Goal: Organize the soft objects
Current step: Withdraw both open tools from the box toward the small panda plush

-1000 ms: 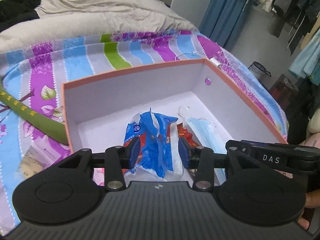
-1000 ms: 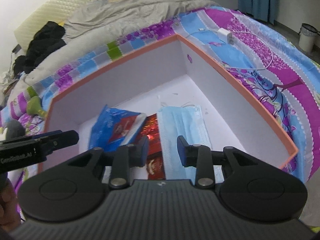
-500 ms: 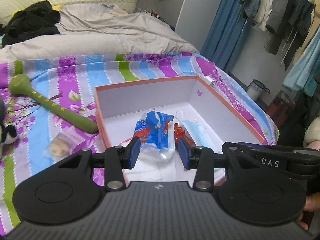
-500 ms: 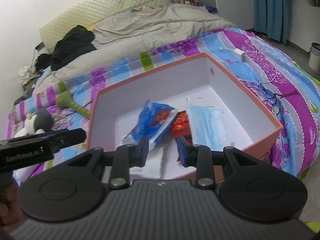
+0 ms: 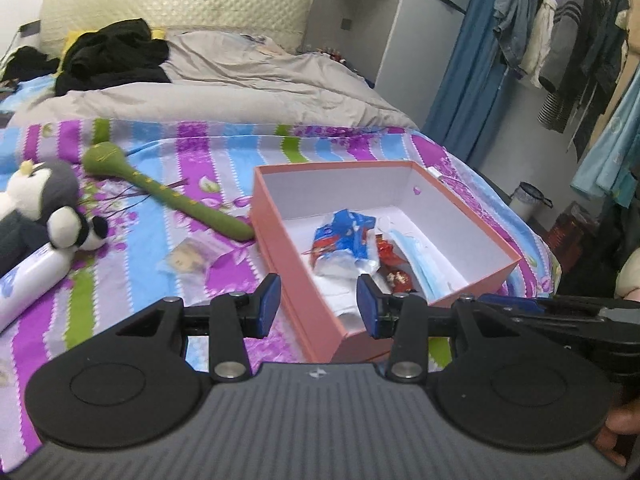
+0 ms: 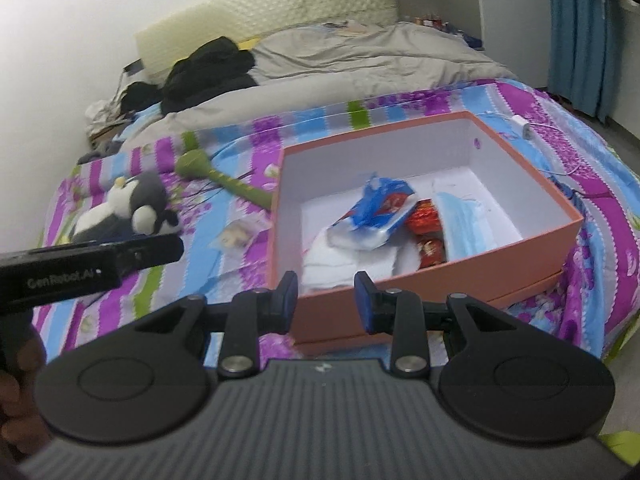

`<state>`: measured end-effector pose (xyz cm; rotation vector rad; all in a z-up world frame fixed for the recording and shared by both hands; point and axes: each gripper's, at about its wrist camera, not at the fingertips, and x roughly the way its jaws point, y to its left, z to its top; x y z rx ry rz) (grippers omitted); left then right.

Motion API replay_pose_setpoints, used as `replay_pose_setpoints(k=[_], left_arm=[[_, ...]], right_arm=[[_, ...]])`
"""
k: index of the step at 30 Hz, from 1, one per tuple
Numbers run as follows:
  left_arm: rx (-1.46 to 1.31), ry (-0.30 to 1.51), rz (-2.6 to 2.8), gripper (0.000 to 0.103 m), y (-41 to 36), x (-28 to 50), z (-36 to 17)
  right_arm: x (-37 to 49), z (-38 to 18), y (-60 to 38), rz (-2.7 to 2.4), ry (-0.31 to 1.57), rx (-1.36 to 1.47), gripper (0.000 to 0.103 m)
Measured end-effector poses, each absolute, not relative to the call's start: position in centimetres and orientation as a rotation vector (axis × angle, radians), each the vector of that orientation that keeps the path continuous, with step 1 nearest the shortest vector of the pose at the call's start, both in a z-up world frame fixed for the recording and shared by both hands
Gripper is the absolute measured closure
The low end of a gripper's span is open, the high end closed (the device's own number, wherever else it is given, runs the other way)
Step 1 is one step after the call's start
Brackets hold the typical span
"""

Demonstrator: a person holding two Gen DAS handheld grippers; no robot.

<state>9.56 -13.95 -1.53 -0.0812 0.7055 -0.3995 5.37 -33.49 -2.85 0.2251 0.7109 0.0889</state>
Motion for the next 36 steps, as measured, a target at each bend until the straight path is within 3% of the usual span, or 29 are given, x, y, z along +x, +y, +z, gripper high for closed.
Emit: replay_pose_setpoints(k=[20,36], left_arm=[[-0.118,0.683,-0.242,0.055,-4.9,1.2,-1.8],[-0.176,0.723,-0.165,0.055,-1.9,2.1,-5.1]], right_arm=[[1.5,-2.5,-25.0,0.281,0.682,0.197,0.069],[2.6,-5.3,-22.4,0.293,0.744,0.161,0.069]])
